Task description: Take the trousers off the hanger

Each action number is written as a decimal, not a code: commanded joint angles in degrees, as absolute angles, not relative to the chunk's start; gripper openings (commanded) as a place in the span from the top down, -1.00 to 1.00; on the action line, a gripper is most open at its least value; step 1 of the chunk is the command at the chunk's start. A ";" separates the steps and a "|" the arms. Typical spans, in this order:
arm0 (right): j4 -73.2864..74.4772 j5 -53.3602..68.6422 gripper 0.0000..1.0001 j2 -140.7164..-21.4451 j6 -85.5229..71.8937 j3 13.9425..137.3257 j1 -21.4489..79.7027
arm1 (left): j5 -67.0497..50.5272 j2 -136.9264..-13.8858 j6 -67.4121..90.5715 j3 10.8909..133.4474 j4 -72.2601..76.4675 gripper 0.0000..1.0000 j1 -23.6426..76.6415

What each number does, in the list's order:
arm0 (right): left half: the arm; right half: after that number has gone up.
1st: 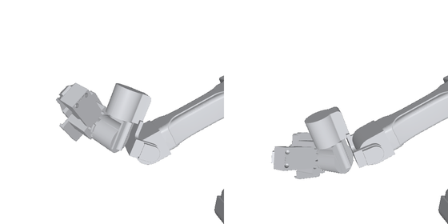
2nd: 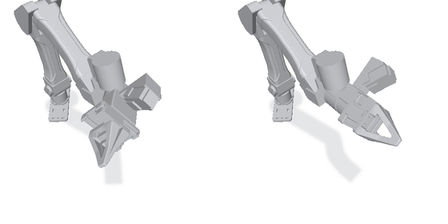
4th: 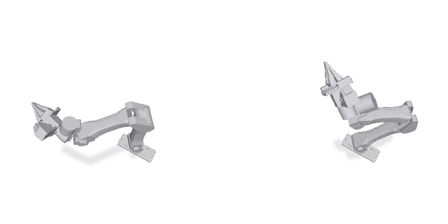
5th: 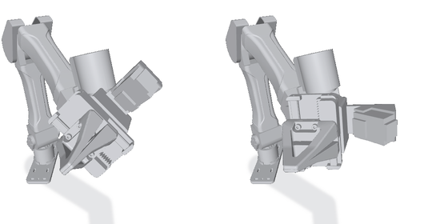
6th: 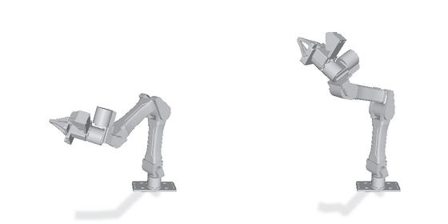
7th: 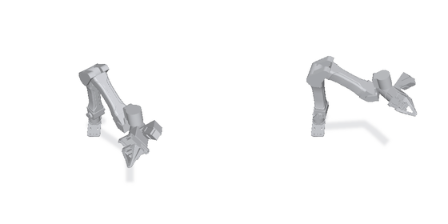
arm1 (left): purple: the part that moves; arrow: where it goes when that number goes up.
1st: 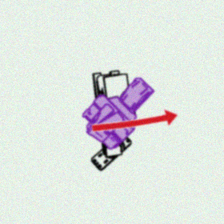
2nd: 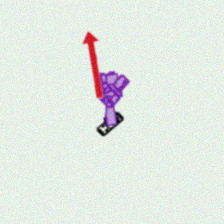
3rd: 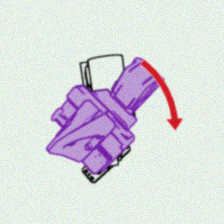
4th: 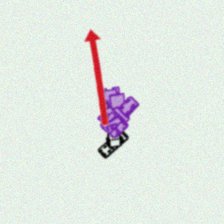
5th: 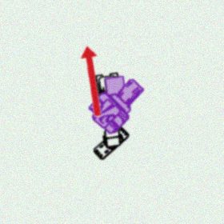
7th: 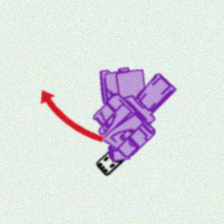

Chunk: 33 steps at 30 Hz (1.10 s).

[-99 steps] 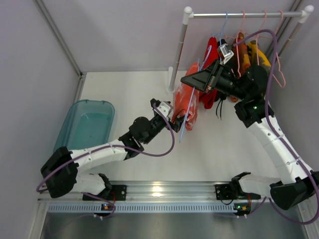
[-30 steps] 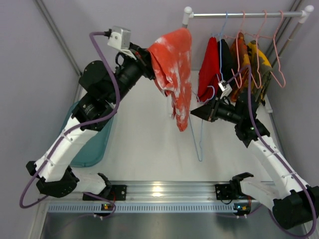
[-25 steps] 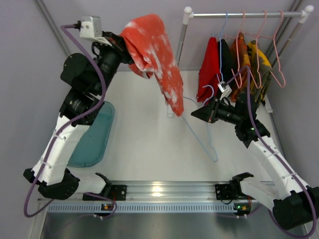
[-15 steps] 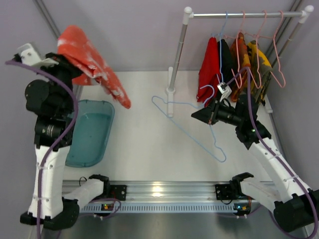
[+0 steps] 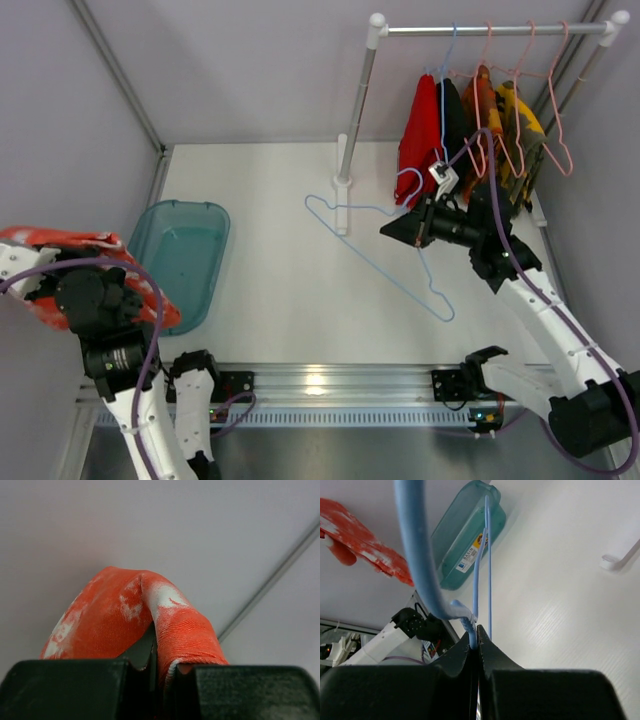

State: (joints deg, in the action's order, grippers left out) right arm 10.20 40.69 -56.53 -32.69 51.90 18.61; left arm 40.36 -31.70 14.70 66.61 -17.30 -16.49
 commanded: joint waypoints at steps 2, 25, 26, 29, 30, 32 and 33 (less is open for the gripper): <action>10.98 42.10 1.00 -57.30 -30.50 55.28 20.13 | 45.08 -28.92 14.95 63.02 -11.96 1.00 -18.10; 12.13 39.90 1.00 -60.21 -28.65 56.34 20.48 | 21.37 -32.07 8.35 43.26 -5.37 1.00 -16.35; 12.22 39.90 1.00 -60.12 -28.48 56.25 20.48 | 19.97 -33.39 8.26 42.55 -4.75 1.00 -16.35; 12.66 39.55 1.00 -60.20 -28.13 56.51 20.48 | 16.98 -38.03 8.87 40.61 -2.73 1.00 -16.35; 12.83 39.55 1.00 -60.21 -28.04 56.60 20.48 | 16.01 -39.27 9.14 40.08 -1.51 1.00 -16.35; 13.27 39.46 1.00 -60.47 -27.69 56.95 20.39 | 13.46 -43.22 9.67 38.86 -0.62 1.00 -16.35; 13.36 39.46 1.00 -60.64 -27.60 57.04 20.39 | 10.92 -44.63 10.36 38.59 -0.62 1.00 -16.35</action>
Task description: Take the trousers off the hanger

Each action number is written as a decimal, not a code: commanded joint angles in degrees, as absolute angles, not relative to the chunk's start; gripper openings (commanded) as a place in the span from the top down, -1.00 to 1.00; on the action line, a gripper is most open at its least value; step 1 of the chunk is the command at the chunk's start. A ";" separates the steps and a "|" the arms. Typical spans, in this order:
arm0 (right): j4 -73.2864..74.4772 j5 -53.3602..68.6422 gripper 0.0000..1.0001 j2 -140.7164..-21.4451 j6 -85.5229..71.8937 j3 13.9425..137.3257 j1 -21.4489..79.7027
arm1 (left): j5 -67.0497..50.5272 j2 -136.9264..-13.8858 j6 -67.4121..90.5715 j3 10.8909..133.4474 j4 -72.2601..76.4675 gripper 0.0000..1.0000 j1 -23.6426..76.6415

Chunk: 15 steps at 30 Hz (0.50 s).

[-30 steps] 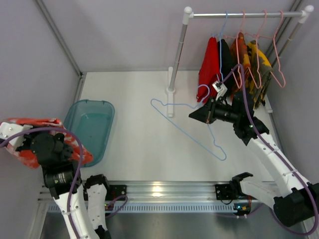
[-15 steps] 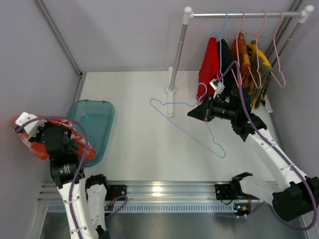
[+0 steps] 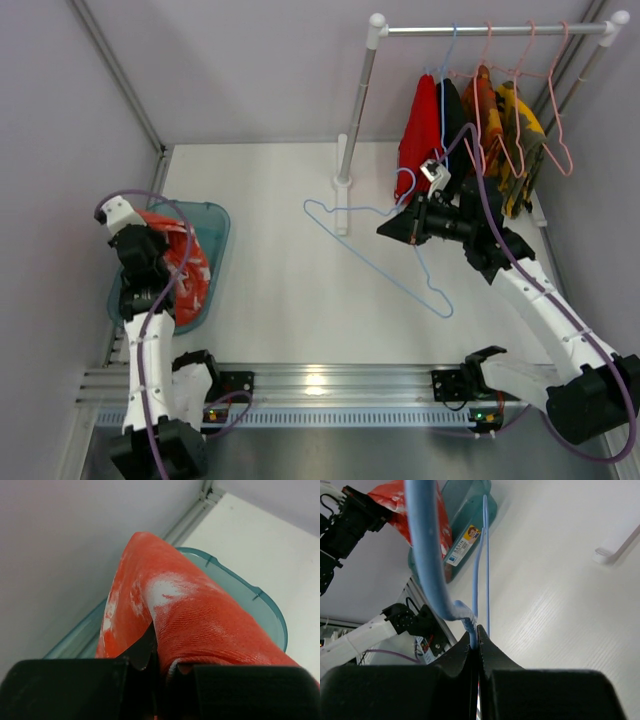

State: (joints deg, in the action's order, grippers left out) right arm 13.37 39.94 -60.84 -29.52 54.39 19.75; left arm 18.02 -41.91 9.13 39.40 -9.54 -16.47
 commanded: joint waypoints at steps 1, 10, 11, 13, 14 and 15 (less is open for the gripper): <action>13.53 39.38 1.00 -60.82 -27.60 57.13 20.39 | 9.77 -45.87 10.98 38.24 1.65 0.93 -16.35; 15.73 38.67 1.00 -60.65 -26.02 59.15 20.04 | 0.89 -54.66 13.09 37.26 -2.89 0.15 -16.08; 16.08 38.58 1.00 -60.73 -25.84 59.24 20.04 | 0.53 -54.67 13.18 37.44 -5.68 -0.10 -16.08; 17.13 38.06 1.00 -60.30 -25.23 59.68 20.04 | 0.26 -53.71 13.18 38.14 -8.60 -0.33 -16.08; 17.49 37.62 1.00 -60.03 -24.96 59.76 20.04 | -3.13 -53.35 12.66 38.67 -12.18 -0.41 -16.00; 18.01 37.01 1.00 -59.68 -24.87 59.85 20.04 | -4.29 -52.83 12.66 39.37 -14.48 -0.54 -16.00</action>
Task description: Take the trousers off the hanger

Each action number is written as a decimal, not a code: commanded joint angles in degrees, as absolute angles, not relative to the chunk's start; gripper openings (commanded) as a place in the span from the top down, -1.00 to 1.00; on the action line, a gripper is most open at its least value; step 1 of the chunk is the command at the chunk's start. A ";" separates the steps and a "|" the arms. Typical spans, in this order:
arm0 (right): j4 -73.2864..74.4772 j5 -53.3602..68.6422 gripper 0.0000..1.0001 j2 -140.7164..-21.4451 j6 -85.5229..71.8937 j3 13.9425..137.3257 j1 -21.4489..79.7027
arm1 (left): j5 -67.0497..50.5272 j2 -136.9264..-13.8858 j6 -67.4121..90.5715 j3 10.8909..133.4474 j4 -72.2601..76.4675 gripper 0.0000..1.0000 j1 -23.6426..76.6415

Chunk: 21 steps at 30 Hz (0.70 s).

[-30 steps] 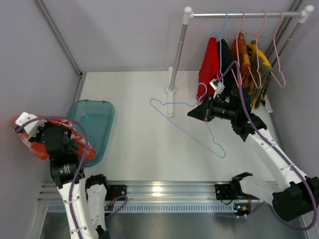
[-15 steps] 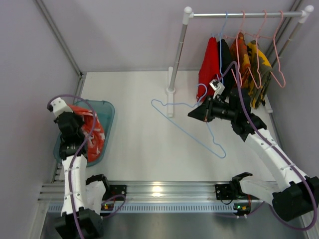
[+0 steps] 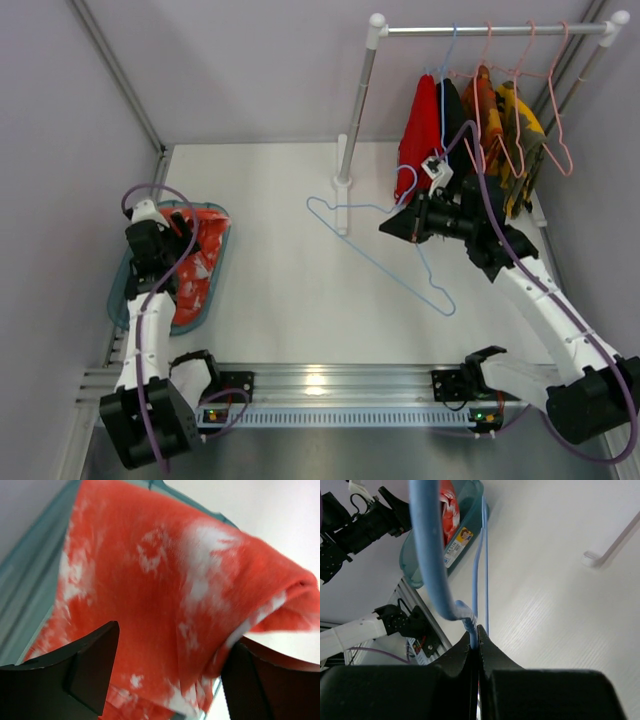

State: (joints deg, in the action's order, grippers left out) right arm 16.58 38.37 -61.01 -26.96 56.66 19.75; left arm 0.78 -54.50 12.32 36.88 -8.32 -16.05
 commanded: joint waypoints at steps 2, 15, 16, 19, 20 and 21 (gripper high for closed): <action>18.11 35.34 1.00 -58.01 -25.05 59.07 20.04 | -7.53 -50.20 12.22 41.21 -20.53 -0.68 -16.08; 21.97 26.72 1.00 -47.82 -25.22 57.13 20.04 | -27.58 -41.56 9.58 57.03 -37.53 -0.93 -16.00; 22.41 24.37 1.00 -47.46 -25.57 57.65 20.04 | -28.82 -42.79 9.84 57.74 -37.62 -0.93 -16.08; 24.69 19.10 1.00 -46.58 -26.54 59.93 20.04 | -30.41 -47.62 10.37 60.46 -38.14 -0.92 -16.08; 25.39 17.85 1.00 -46.32 -26.89 60.55 20.04 | -30.15 -48.25 10.37 60.90 -37.45 -0.92 -16.08; 26.36 16.71 1.00 -45.80 -27.16 61.60 20.04 | -29.71 -49.03 10.37 61.52 -36.66 -0.92 -16.00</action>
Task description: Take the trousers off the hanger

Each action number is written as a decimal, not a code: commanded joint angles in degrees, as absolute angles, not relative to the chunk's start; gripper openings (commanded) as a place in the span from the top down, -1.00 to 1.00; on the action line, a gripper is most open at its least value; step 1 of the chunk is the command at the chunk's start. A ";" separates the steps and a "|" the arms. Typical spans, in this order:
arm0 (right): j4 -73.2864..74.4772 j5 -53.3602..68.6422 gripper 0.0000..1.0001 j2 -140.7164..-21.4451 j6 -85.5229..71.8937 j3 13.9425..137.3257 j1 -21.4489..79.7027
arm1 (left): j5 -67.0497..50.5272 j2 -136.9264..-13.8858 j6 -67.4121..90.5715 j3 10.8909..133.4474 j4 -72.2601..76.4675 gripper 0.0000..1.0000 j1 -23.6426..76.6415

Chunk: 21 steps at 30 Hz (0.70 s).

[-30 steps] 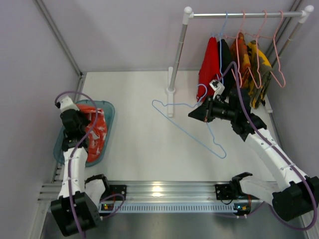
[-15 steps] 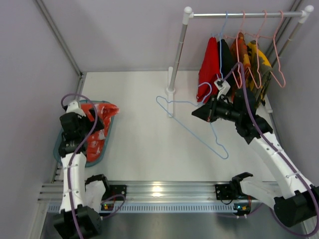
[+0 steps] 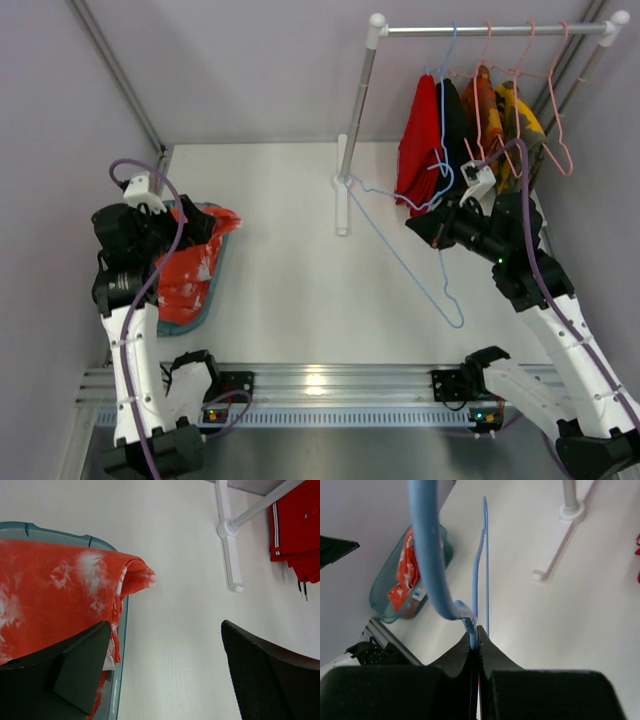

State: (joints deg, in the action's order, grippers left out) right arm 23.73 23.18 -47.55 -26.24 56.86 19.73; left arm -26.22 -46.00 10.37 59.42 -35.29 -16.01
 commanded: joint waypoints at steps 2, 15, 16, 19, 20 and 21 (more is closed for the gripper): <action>27.68 12.15 1.00 -45.62 -27.60 63.01 20.04 | -29.27 -49.57 10.28 62.22 -34.55 -0.92 -16.08; 31.55 0.26 1.00 -59.91 -20.66 81.98 20.13 | -27.51 -55.19 10.19 69.61 -32.35 -0.96 -15.82; 31.55 -1.22 1.00 -61.25 -20.13 83.39 20.13 | -27.60 -55.46 10.72 70.22 -32.17 -0.96 -15.82; 31.38 -2.28 1.00 -67.66 -17.41 89.72 20.13 | -27.25 -56.42 11.60 70.93 -31.91 -0.96 -15.73; 31.29 -2.46 1.00 -69.50 -16.62 91.48 20.13 | -27.33 -56.60 11.69 71.10 -31.64 -0.96 -15.73; 30.59 -2.72 1.00 -72.83 -15.57 94.97 20.13 | -27.25 -56.78 11.95 71.19 -31.47 -0.97 -15.73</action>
State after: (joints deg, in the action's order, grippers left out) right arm 31.09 0.01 -66.87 -19.86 86.98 19.73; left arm -27.40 -56.34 10.90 68.77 -34.72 -16.01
